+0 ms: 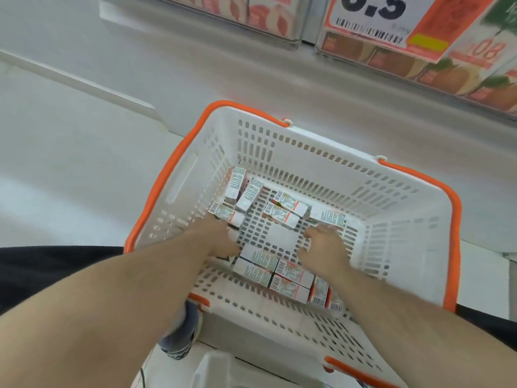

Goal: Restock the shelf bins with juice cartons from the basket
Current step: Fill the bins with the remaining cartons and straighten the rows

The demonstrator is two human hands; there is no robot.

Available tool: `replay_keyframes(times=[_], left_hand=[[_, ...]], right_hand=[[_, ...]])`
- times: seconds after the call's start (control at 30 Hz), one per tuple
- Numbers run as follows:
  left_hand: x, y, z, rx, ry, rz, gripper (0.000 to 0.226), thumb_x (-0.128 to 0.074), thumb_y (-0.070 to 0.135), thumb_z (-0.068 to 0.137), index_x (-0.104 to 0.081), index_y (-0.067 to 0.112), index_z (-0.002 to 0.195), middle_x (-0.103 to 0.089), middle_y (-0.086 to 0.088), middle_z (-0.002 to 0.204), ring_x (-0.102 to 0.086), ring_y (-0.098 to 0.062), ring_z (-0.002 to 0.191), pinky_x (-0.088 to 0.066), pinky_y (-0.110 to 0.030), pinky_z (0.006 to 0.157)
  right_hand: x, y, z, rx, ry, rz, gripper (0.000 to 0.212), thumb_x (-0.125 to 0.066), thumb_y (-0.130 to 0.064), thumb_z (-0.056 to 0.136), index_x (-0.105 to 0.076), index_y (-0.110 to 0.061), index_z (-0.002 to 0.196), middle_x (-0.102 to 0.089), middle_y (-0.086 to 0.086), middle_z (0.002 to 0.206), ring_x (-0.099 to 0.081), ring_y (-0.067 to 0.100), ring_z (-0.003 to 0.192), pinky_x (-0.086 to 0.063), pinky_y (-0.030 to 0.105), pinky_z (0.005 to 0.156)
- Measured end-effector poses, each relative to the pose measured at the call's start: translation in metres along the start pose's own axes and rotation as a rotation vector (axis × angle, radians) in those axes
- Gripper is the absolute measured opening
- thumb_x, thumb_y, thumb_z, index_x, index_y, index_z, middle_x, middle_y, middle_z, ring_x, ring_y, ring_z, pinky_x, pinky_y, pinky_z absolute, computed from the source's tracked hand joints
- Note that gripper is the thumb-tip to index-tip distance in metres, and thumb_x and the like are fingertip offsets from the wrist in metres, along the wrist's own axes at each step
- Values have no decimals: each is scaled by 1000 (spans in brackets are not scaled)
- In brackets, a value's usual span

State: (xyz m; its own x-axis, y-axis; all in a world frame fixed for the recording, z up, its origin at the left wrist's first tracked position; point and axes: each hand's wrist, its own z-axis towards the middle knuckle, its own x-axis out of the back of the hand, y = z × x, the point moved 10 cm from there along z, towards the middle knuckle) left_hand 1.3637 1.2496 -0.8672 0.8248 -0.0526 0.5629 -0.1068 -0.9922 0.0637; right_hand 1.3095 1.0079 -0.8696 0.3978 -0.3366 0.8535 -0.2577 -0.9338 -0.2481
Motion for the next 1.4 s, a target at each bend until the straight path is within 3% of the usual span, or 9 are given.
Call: replay_keyframes(times=[0.17,0.37,0.6,0.77,0.9,1.0,1.2,1.3,1.4], left_hand=[[18,34,4,12,-127,-1132,32,-45,40,91,-58,11,94,-68,-7,80,-63,-22,65,-56,-34,70],[0,76,14,67,-385,-1597,31,-55,44,84,-58,15,96,-64,-12,95,-62,-31,86,-57,-44,75],[18,77,1,160,-359,-1578,44,-56,63,85,-58,20,80,-64,-7,75,-61,-26,70,-47,-34,66],[55,79,-25,79,-301,-1548,44,-49,54,91,-65,14,99,-70,-19,96,-63,-40,91,-39,-65,91],[97,90,-55,-66,-201,-1533,31,-49,44,90,-59,15,83,-68,-11,78,-65,-31,72,-53,-49,77],[134,101,-85,-197,-150,-1554,28,-50,37,89,-63,16,77,-70,-11,77,-68,-29,68,-58,-40,71],[206,91,-152,-318,4,-1419,21,-50,25,84,-66,11,82,-68,-11,82,-66,-29,73,-59,-48,75],[233,83,-187,-401,50,-1371,20,-51,15,91,-66,6,82,-67,-8,66,-60,-22,55,-55,-32,49],[258,73,-210,-503,170,-1302,22,-48,3,90,-67,9,99,-74,-7,80,-60,-18,57,-53,-27,51]], right_hand=[[36,37,22,-106,199,5,42,-63,-15,81,-62,-6,122,-60,13,121,-54,32,112,-42,39,95],[25,76,38,-239,15,-176,70,-64,-36,85,-31,-26,147,-42,0,147,-38,28,128,-31,42,104],[23,57,46,-159,-101,-359,35,-58,-26,92,-49,-25,126,-64,-1,118,-56,21,111,-34,37,93],[62,57,11,-298,-154,449,18,-70,-17,88,-59,-13,102,-63,-6,79,-58,4,63,-41,14,51],[110,27,-16,-242,-158,832,23,-71,3,82,-62,-1,102,-74,16,90,-69,22,73,-57,40,79],[147,-4,-36,-150,-179,1022,32,-66,9,84,-58,2,115,-73,20,102,-73,31,89,-59,36,77],[215,-54,-69,5,-103,1271,33,-62,9,86,-59,-1,118,-74,17,102,-72,25,79,-57,30,68],[238,-72,-78,59,-65,1373,28,-59,9,89,-61,-4,114,-75,13,93,-72,22,76,-57,29,68],[258,-90,-87,111,-46,1416,28,-57,9,90,-61,-4,114,-74,12,93,-71,22,76,-56,31,73]])
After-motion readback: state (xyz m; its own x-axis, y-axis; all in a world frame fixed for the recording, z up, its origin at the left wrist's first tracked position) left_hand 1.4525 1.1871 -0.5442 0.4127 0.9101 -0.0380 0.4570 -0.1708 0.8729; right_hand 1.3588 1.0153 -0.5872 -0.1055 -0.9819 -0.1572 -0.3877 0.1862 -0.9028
